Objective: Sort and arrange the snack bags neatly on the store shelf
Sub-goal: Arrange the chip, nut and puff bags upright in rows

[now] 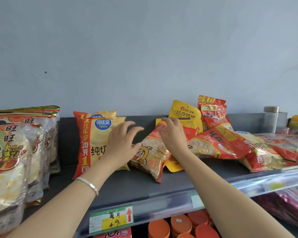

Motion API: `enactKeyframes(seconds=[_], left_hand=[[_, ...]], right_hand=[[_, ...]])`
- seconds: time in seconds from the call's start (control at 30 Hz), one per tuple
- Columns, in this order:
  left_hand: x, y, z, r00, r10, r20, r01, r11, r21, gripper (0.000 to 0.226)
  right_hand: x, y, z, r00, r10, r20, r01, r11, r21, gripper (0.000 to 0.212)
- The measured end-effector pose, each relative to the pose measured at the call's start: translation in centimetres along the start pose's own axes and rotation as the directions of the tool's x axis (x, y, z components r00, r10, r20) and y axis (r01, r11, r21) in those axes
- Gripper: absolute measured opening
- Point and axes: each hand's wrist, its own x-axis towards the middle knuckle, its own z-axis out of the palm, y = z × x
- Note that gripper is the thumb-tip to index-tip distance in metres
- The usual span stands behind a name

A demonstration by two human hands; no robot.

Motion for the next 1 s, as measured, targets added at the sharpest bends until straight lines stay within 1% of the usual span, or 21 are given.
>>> enactKeyframes(seconds=[0.07,0.2,0.37,0.43,0.5,0.57,0.63,0.77,0.9,0.97,1.0], left_hand=[[0.7,2.2,1.1,0.997,0.033,0.063,-0.030,0.998,-0.049,0.048],[2.2,6.9,3.4,0.986,0.018,0.167,0.012,0.984,-0.176,0.042],[3.4,13.0,6.2,0.964,0.092,0.249,-0.035,0.974,-0.222,0.040],[3.7,15.3,7.3,0.959,0.107,0.263,-0.050,0.975,-0.217,0.042],[4.0,17.2,8.5,0.953,0.116,0.279,-0.058,0.976,-0.208,0.043],[4.3,18.8,9.6,0.948,0.116,0.295,-0.053,0.975,-0.216,0.046],[4.4,19.8,10.6,0.946,0.106,0.305,-0.043,0.978,-0.204,0.049],[4.4,20.7,12.0,0.933,0.066,0.354,-0.030,0.994,-0.105,0.058],[4.9,20.6,12.7,0.923,0.034,0.383,-0.027,0.999,-0.022,0.062],[5.5,20.3,13.1,0.910,0.027,0.413,-0.027,1.000,-0.005,0.056],[5.8,20.3,13.2,0.905,0.027,0.424,-0.031,1.000,0.002,0.053]], right_hand=[[-0.8,1.9,-1.4,1.000,0.009,-0.015,-0.010,0.998,-0.069,0.041],[-2.0,5.6,-4.3,1.000,0.024,-0.008,-0.025,0.982,-0.186,0.039],[-3.4,10.5,-8.2,0.999,0.045,-0.018,-0.048,0.951,-0.304,0.037],[-4.1,12.4,-9.5,0.996,0.073,-0.044,-0.083,0.942,-0.326,0.037],[-4.9,14.0,-10.4,0.990,0.123,-0.071,-0.139,0.937,-0.321,0.035],[-5.8,15.5,-10.8,0.986,0.147,-0.076,-0.163,0.936,-0.313,0.032],[-6.6,16.7,-10.8,0.987,0.151,-0.061,-0.162,0.943,-0.291,0.030],[-7.5,17.8,-10.7,0.993,0.114,-0.043,-0.121,0.959,-0.255,0.026],[-7.5,17.8,-11.0,0.995,0.098,0.033,-0.087,0.966,-0.244,0.021],[-7.4,17.4,-11.3,0.982,0.138,0.126,-0.095,0.950,-0.296,0.028],[-7.2,17.1,-11.4,0.968,0.181,0.174,-0.119,0.941,-0.318,0.033]])
